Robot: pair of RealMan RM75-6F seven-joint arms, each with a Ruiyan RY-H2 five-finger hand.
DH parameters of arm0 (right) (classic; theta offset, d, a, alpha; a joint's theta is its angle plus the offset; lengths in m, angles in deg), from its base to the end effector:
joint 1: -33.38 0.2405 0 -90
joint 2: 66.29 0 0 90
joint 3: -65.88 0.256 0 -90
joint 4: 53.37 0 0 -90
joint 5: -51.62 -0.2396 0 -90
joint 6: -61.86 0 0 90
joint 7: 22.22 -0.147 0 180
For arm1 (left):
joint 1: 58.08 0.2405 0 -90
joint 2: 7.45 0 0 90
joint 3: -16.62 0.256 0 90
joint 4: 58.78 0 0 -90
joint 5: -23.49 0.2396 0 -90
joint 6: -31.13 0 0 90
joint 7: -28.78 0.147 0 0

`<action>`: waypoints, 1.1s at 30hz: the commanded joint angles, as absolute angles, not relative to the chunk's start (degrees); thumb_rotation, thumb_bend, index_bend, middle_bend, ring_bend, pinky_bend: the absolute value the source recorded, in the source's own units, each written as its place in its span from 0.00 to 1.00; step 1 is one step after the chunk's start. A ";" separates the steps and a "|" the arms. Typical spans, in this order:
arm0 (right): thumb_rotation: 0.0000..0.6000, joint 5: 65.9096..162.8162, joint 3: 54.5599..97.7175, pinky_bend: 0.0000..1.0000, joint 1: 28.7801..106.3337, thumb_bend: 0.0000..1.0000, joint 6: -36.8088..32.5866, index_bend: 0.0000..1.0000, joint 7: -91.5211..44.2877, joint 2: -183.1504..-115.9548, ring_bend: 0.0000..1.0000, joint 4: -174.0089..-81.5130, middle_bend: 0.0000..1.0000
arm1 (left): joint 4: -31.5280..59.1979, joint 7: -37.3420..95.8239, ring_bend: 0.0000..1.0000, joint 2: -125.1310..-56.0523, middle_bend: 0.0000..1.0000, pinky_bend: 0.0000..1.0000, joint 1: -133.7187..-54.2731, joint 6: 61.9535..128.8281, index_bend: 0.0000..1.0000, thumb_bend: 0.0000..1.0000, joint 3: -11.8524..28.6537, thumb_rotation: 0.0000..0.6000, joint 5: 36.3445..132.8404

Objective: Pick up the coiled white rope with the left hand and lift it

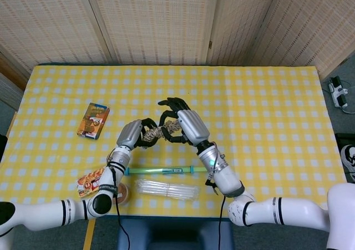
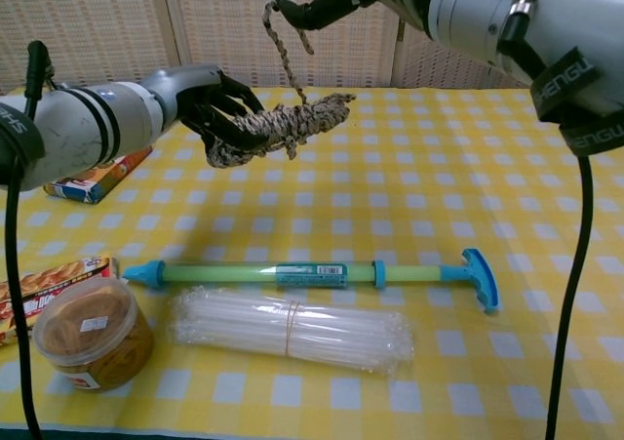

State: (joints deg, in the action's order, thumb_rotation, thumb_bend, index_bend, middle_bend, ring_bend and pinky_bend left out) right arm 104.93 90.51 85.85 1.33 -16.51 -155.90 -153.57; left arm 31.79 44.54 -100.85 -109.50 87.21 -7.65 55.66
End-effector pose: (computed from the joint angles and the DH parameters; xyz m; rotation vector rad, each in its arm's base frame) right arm 0.0107 -0.3584 -0.0062 1.6352 -1.3800 1.5542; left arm -0.0618 0.3851 -0.0476 -1.4658 -1.5732 -1.1381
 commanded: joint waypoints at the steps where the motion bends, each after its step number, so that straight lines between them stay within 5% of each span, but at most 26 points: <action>1: 1.00 103.77 91.29 0.00 87.07 0.61 1.11 0.64 -15.87 -157.40 0.08 -151.48 0.21 | 32.89 42.34 0.64 -100.14 0.69 0.66 -109.11 85.91 0.71 0.56 -7.86 1.00 57.10; 13: 1.00 107.37 89.88 0.00 86.62 0.62 3.40 0.64 -19.20 -156.96 0.08 -153.12 0.21 | 33.62 37.91 0.64 -99.67 0.69 0.66 -109.31 84.40 0.71 0.56 -8.32 1.00 55.98; 23: 1.00 116.86 84.52 0.00 80.76 0.62 -1.89 0.65 -21.19 -153.99 0.08 -157.91 0.20 | 35.02 28.70 0.65 -96.66 0.69 0.66 -107.54 81.62 0.71 0.57 -15.90 1.00 44.42; 33: 1.00 118.62 83.17 0.00 76.82 0.62 -5.00 0.66 -24.53 -154.26 0.07 -155.76 0.18 | 40.20 15.90 0.65 -92.57 0.69 0.66 -101.91 79.25 0.71 0.58 -21.82 1.00 48.52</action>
State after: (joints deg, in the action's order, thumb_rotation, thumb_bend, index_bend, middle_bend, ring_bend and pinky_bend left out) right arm 118.65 83.24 77.08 -4.79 -24.31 -154.15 -156.01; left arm 38.86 17.77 -93.66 -103.27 79.81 -20.58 47.17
